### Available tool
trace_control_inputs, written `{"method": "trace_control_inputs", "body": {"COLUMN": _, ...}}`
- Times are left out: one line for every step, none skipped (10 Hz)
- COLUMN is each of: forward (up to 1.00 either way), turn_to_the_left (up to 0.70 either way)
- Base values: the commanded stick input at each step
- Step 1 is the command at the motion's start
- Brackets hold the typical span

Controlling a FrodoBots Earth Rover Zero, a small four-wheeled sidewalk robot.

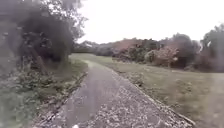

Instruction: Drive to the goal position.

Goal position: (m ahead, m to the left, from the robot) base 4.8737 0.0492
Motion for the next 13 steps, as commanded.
{"method": "trace_control_inputs", "body": {"forward": 0.85, "turn_to_the_left": 0.00}}
{"method": "trace_control_inputs", "body": {"forward": 0.85, "turn_to_the_left": 0.00}}
{"method": "trace_control_inputs", "body": {"forward": 0.85, "turn_to_the_left": 0.00}}
{"method": "trace_control_inputs", "body": {"forward": 0.85, "turn_to_the_left": 0.00}}
{"method": "trace_control_inputs", "body": {"forward": 0.85, "turn_to_the_left": 0.00}}
{"method": "trace_control_inputs", "body": {"forward": 0.85, "turn_to_the_left": 0.00}}
{"method": "trace_control_inputs", "body": {"forward": 0.85, "turn_to_the_left": 0.00}}
{"method": "trace_control_inputs", "body": {"forward": 0.85, "turn_to_the_left": 0.34}}
{"method": "trace_control_inputs", "body": {"forward": 0.85, "turn_to_the_left": 0.34}}
{"method": "trace_control_inputs", "body": {"forward": 0.85, "turn_to_the_left": 0.34}}
{"method": "trace_control_inputs", "body": {"forward": 0.85, "turn_to_the_left": 0.29}}
{"method": "trace_control_inputs", "body": {"forward": 0.85, "turn_to_the_left": 0.21}}
{"method": "trace_control_inputs", "body": {"forward": 0.85, "turn_to_the_left": 0.13}}
